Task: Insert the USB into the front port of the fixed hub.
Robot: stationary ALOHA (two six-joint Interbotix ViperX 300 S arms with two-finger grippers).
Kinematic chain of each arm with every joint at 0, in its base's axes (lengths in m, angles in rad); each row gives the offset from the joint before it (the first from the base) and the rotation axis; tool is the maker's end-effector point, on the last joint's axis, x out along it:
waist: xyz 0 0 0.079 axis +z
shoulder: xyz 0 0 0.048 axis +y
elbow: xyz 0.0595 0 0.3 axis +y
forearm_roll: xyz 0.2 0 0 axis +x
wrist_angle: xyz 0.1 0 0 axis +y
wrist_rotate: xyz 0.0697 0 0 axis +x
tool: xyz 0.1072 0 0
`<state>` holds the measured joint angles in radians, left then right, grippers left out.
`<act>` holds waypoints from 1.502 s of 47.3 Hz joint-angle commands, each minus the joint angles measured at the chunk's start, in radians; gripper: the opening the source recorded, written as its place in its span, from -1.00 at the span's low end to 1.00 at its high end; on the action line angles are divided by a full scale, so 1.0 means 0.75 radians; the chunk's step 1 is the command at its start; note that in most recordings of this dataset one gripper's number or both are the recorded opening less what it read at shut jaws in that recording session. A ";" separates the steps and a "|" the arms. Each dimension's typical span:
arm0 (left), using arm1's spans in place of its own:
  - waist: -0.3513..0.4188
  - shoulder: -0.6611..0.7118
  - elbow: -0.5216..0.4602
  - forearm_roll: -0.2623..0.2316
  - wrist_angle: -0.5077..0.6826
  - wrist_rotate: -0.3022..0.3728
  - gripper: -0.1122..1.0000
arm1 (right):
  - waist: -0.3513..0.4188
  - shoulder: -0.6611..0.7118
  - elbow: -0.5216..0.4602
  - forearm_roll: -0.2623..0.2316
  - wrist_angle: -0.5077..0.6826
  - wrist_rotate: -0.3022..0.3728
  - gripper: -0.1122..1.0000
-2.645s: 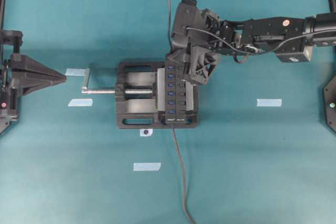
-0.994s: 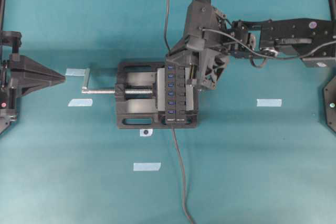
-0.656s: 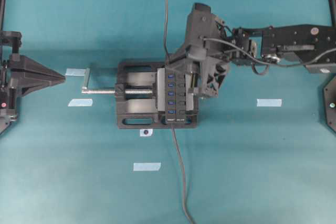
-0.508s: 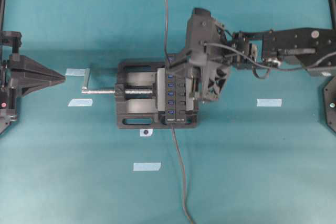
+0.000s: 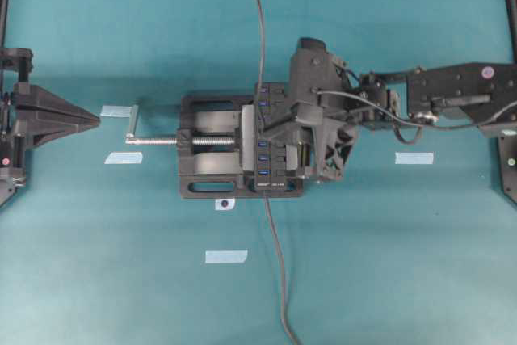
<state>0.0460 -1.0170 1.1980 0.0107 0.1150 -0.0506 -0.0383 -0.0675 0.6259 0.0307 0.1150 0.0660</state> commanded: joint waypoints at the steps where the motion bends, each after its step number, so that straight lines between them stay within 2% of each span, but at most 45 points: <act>1: 0.002 0.008 -0.014 0.002 -0.008 -0.004 -0.80 | 0.022 -0.041 -0.002 0.002 -0.043 0.035 -0.69; 9: 0.002 0.008 -0.014 0.002 -0.008 -0.004 -0.80 | 0.049 -0.031 0.010 0.002 -0.072 0.065 -0.69; 27: 0.002 0.006 -0.014 0.002 -0.008 -0.006 -0.80 | 0.080 0.022 0.006 0.006 -0.072 0.074 -0.69; 44: 0.002 0.006 -0.014 0.002 -0.008 -0.006 -0.80 | 0.110 0.072 0.012 0.006 -0.135 0.141 -0.69; 71: 0.002 0.006 -0.014 0.002 -0.008 -0.006 -0.80 | 0.110 0.104 0.012 -0.004 -0.127 0.133 -0.69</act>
<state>0.0460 -1.0170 1.1996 0.0107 0.1150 -0.0537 0.0445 0.0230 0.6427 0.0307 0.0230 0.1626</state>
